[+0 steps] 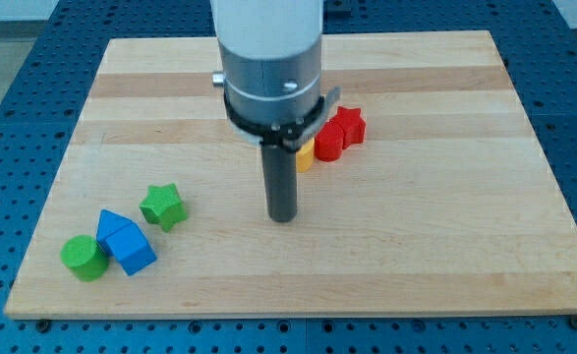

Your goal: Push green circle into blue triangle

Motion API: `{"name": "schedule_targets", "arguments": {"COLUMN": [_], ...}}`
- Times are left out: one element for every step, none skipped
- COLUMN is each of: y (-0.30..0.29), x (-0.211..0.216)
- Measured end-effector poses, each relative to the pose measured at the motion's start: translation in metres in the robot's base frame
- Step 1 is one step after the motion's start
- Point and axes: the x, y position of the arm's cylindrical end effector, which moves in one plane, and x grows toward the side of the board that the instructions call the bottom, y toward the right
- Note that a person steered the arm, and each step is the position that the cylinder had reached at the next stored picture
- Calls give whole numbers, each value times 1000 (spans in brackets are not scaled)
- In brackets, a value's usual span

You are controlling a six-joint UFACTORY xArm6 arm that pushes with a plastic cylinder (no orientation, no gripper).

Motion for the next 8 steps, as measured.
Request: {"name": "schedule_targets", "arguments": {"y": [-11,-41,-55,-78,-103,-144,-204,-247], "x": [42,89,92,92,91,92,91,91]}}
